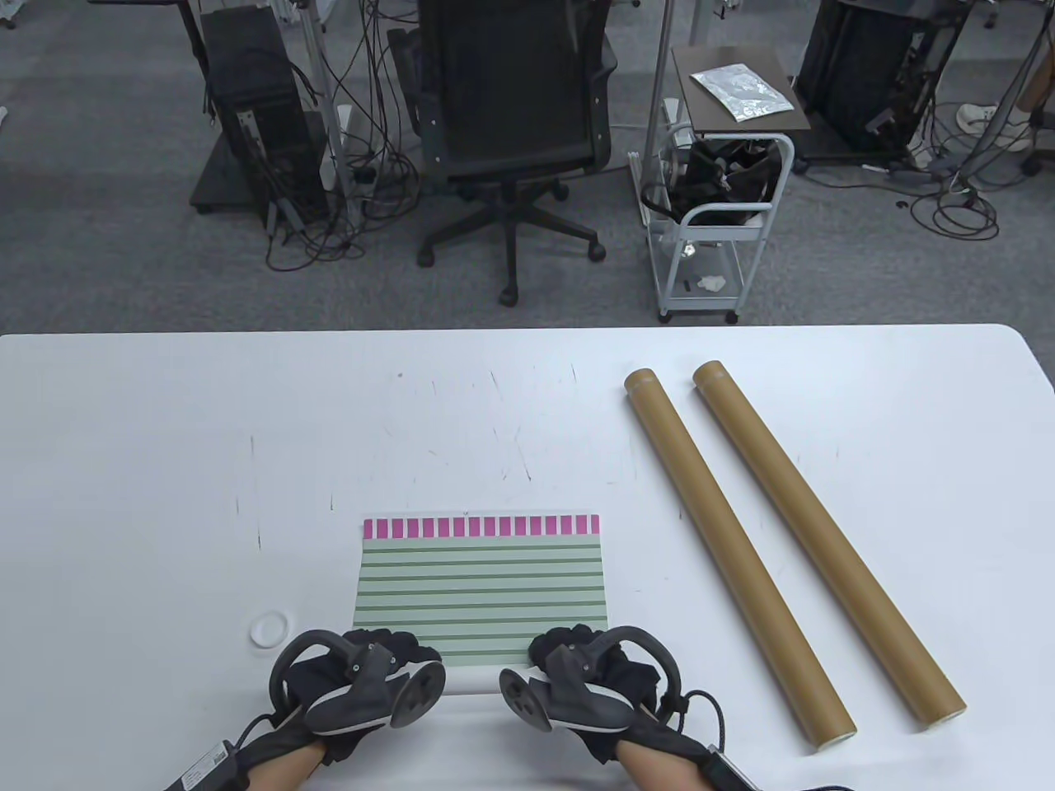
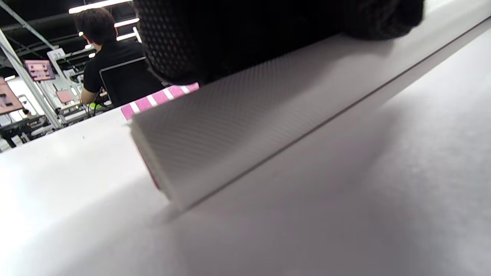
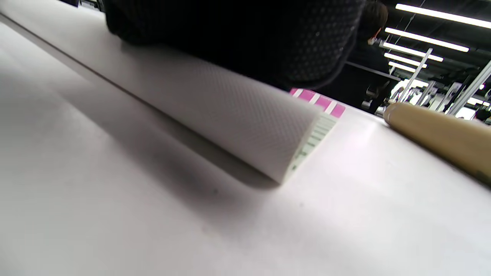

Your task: Roll up mouse pads and store in mailing tubes

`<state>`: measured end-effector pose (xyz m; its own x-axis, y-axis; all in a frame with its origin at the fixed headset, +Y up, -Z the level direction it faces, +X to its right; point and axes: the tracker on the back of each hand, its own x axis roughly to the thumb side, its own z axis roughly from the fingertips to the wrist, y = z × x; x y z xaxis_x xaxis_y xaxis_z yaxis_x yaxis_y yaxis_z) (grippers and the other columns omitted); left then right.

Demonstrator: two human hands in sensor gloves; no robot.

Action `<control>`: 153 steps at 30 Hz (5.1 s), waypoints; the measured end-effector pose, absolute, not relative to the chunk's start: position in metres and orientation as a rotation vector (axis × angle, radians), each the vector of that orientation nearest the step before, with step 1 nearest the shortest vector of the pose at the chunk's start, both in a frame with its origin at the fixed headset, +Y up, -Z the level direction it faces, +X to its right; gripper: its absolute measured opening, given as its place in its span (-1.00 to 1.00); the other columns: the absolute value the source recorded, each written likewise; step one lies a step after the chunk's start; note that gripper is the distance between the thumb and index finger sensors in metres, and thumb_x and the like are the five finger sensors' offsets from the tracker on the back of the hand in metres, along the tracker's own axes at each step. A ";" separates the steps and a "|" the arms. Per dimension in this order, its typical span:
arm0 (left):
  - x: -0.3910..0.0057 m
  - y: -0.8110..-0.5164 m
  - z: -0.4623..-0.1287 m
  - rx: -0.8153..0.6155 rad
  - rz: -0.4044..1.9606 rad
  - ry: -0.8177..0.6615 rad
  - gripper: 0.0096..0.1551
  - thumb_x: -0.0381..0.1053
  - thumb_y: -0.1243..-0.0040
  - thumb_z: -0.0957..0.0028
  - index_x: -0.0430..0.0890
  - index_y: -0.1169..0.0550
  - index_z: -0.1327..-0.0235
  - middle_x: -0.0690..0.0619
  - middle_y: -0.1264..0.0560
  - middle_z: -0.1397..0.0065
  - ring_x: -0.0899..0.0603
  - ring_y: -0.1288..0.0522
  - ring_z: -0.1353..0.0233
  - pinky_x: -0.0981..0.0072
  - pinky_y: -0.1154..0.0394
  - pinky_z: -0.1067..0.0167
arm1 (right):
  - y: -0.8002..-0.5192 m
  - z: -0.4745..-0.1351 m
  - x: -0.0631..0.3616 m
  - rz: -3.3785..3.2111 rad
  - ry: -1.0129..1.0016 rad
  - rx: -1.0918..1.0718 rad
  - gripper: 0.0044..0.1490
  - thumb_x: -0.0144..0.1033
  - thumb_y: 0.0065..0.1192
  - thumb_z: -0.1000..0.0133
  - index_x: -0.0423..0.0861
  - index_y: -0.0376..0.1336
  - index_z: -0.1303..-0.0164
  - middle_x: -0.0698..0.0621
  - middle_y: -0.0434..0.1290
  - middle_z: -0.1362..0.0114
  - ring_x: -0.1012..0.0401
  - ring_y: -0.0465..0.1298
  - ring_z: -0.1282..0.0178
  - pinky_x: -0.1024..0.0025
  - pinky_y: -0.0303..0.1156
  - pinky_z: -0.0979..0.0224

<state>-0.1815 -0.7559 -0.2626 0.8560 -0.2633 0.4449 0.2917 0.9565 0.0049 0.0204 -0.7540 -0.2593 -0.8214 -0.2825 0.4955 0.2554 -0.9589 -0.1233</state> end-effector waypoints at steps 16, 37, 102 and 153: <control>-0.182 -0.755 -0.265 -0.114 -0.290 -0.453 -0.51 0.22 -0.06 0.15 0.33 -0.55 -0.09 0.30 -0.65 -0.17 0.10 -0.70 -0.16 0.48 -0.67 -0.06 | -0.755 -0.266 0.023 -2.814 -0.044 -0.737 -0.43 -0.19 0.13 -0.01 0.02 0.38 -0.24 0.03 0.56 -0.24 0.09 0.60 -0.10 0.30 0.55 -0.16; -0.183 -0.757 -0.269 -0.174 -0.190 -0.470 -0.51 0.21 -0.06 0.15 0.37 -0.50 -0.11 0.34 -0.62 -0.20 0.14 -0.66 -0.20 0.44 -0.63 -0.17 | -0.750 -0.267 0.026 -2.833 -0.167 -0.772 -0.36 -0.12 0.24 0.04 0.01 0.36 -0.29 0.03 0.54 -0.28 0.08 0.59 -0.15 0.24 0.54 -0.20; -0.192 -0.757 -0.265 -0.213 -0.152 -0.540 -0.32 0.28 -0.26 0.29 0.35 -0.45 -0.22 0.31 -0.55 -0.34 0.09 -0.61 -0.31 0.34 -0.59 -0.30 | -0.746 -0.246 0.021 -2.693 -0.150 -0.847 -0.38 -0.30 0.07 -0.05 -0.08 0.35 -0.35 -0.07 0.55 -0.31 0.01 0.60 -0.18 0.12 0.53 -0.22; -0.168 -0.756 -0.244 -0.083 -0.364 -0.530 -0.39 0.25 -0.15 0.19 0.32 -0.38 -0.21 0.30 -0.45 -0.36 0.13 -0.59 -0.28 0.43 -0.60 -0.26 | -0.750 -0.263 0.038 -2.831 -0.248 -0.769 -0.38 -0.18 0.01 -0.02 -0.01 0.35 -0.30 -0.01 0.53 -0.29 0.04 0.56 -0.17 0.10 0.49 -0.28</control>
